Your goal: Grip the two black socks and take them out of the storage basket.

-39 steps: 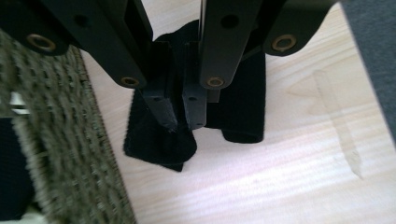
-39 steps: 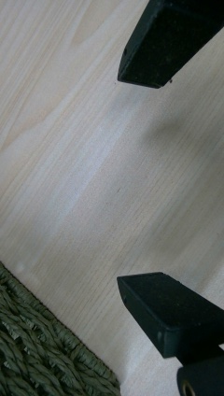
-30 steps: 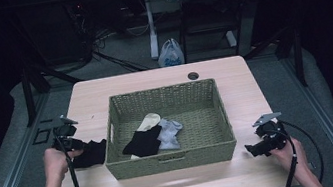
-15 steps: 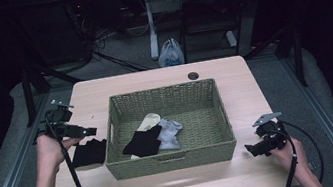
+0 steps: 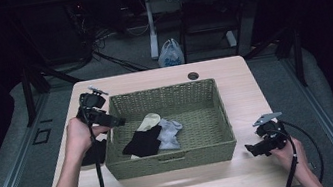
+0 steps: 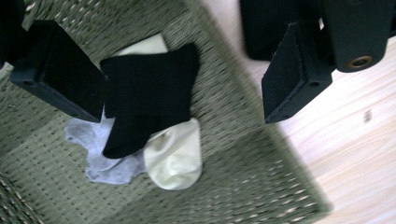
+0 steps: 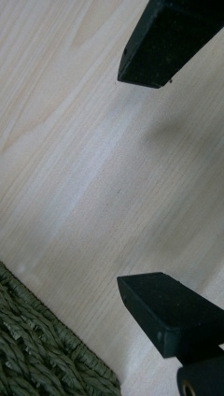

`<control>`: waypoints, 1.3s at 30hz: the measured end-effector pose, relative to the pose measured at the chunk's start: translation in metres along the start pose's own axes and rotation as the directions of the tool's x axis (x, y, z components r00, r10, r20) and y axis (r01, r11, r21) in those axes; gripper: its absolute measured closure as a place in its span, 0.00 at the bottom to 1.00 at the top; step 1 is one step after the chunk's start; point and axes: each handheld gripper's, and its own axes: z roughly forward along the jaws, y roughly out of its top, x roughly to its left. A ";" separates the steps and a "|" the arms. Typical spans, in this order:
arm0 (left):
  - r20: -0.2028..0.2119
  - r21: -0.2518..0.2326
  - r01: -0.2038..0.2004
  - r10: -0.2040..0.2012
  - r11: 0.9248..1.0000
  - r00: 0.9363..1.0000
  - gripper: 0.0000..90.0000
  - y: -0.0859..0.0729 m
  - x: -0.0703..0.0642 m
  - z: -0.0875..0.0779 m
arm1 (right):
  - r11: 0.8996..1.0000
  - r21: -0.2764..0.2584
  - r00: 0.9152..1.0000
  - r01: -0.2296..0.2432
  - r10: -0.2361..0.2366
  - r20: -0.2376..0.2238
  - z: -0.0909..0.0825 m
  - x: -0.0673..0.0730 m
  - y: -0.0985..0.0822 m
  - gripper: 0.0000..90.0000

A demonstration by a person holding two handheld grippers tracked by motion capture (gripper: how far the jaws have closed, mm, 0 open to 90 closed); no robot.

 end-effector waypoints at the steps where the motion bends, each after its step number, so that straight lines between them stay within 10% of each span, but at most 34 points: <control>1: 0.002 0.003 -0.006 0.006 1.000 1.000 0.16 0.002 -0.002 0.002 | 1.000 -0.001 1.000 -0.001 0.001 -0.003 0.000 0.000 0.000 0.03; 16: 0.049 0.084 -0.062 0.058 0.995 0.997 0.17 0.016 -0.027 0.050 | 1.000 -0.009 1.000 -0.004 0.004 0.000 -0.001 0.000 0.000 0.03; 39: 0.090 0.249 -0.106 0.086 0.963 0.992 0.23 0.015 -0.047 0.115 | 1.000 -0.005 1.000 -0.006 0.006 0.004 -0.001 -0.001 0.000 0.03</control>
